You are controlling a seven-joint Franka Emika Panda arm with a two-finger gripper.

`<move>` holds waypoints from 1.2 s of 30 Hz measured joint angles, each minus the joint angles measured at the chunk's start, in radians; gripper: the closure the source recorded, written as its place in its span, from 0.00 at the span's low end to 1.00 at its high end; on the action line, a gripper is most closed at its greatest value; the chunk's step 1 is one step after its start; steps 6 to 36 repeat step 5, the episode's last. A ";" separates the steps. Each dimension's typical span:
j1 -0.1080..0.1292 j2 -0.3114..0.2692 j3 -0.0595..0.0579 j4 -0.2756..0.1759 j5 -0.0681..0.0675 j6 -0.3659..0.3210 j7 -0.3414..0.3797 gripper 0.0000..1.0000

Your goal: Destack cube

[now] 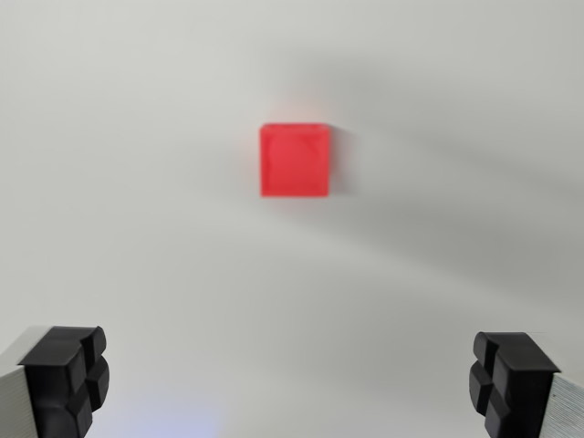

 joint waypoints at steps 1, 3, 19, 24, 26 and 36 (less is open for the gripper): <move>0.000 0.000 0.000 0.000 0.000 0.000 0.000 0.00; 0.000 0.000 0.000 0.000 0.000 0.000 0.000 0.00; 0.000 0.000 0.000 0.000 0.000 0.000 0.000 0.00; 0.000 0.000 0.000 0.000 0.000 0.000 0.000 0.00; 0.000 0.000 0.000 0.000 0.000 0.000 0.000 0.00; 0.000 0.000 0.000 0.000 0.000 0.000 0.000 0.00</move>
